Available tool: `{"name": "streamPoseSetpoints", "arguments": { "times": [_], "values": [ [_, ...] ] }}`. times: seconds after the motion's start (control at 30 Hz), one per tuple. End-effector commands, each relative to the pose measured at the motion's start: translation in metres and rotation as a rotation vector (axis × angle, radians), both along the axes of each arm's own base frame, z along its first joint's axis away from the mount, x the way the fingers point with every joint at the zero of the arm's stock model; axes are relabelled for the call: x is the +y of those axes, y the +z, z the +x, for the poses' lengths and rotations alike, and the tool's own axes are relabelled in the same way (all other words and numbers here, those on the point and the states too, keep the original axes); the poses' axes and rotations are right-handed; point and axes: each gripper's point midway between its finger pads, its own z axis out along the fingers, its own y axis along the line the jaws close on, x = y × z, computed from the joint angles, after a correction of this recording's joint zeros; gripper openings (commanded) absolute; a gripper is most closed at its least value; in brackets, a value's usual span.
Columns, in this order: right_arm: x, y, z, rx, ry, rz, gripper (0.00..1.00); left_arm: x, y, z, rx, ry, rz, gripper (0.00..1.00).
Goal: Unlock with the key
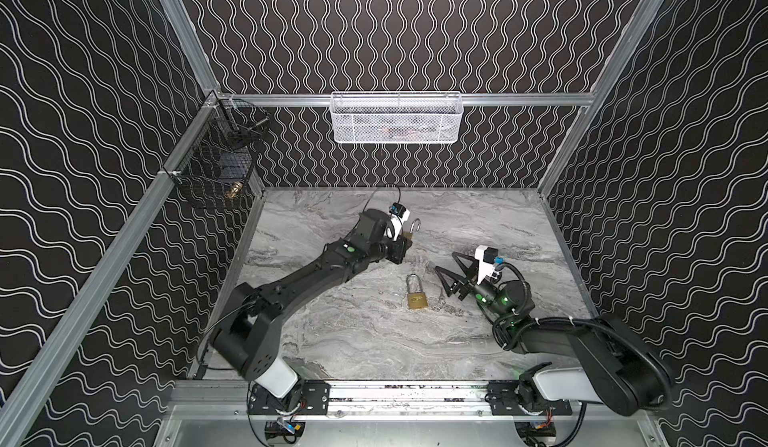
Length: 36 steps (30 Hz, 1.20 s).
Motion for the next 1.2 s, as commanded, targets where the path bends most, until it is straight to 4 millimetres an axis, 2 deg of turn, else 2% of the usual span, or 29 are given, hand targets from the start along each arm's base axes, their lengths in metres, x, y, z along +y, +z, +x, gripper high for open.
{"name": "streamPoseSetpoints", "arguments": {
  "times": [0.0,0.17,0.27,0.53,0.63,0.73,0.9,1.17],
  "values": [
    [0.018,0.024,-0.012,-0.133,0.062,0.001,0.99,-0.004,-0.008,0.002,0.128,-0.030,-0.096,0.00],
    [0.046,0.008,-0.008,-0.115,0.020,-0.217,0.99,-0.001,-0.013,0.024,0.192,-0.003,-0.222,0.00],
    [0.043,0.016,-0.014,-0.154,0.017,-0.168,0.99,-0.001,-0.023,0.038,0.250,0.006,-0.226,0.00],
    [0.047,0.009,-0.010,-0.123,0.025,-0.177,0.99,0.014,-0.047,0.083,0.342,0.080,-0.325,0.00],
    [0.041,0.007,-0.002,-0.098,-0.015,-0.184,0.99,0.020,-0.059,0.096,0.364,0.104,-0.347,0.00],
    [0.028,0.002,0.012,-0.047,-0.102,-0.179,0.99,0.028,-0.072,0.107,0.379,0.129,-0.336,0.00],
    [0.008,0.000,0.023,0.001,-0.170,-0.134,0.99,0.033,-0.089,0.119,0.407,0.147,-0.362,0.00],
    [0.006,-0.001,0.026,0.012,-0.167,-0.141,0.99,0.033,-0.112,0.127,0.446,0.167,-0.380,0.00]
  ]
}}
